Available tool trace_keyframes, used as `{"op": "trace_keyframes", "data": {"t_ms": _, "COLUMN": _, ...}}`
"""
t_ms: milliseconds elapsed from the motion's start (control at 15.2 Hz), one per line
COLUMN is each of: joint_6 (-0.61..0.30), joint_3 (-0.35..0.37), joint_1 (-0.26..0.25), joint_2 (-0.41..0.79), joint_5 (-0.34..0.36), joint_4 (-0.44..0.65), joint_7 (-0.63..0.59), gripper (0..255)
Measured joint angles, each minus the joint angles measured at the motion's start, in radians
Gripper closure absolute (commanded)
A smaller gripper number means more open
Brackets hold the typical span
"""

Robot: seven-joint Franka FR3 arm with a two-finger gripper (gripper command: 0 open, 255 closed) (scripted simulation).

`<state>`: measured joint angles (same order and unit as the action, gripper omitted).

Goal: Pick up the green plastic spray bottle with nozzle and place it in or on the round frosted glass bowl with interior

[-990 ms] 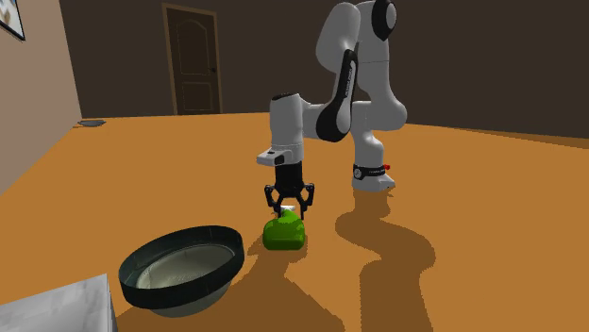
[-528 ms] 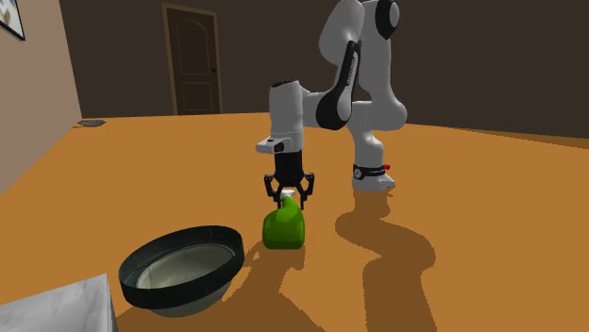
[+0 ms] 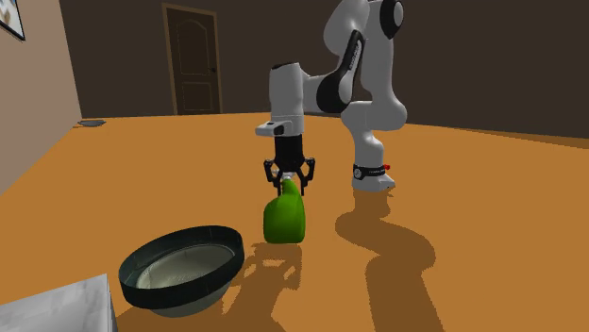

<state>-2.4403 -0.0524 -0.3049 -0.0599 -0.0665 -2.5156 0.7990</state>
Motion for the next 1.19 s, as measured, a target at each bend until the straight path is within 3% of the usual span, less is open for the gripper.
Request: {"op": "trace_keyframes", "data": {"t_ms": 1188, "joint_6": 0.257, "joint_3": 0.001, "joint_1": 0.005, "joint_2": -0.162, "joint_5": 0.024, "joint_4": 0.095, "joint_7": -0.023, "gripper": 255}}
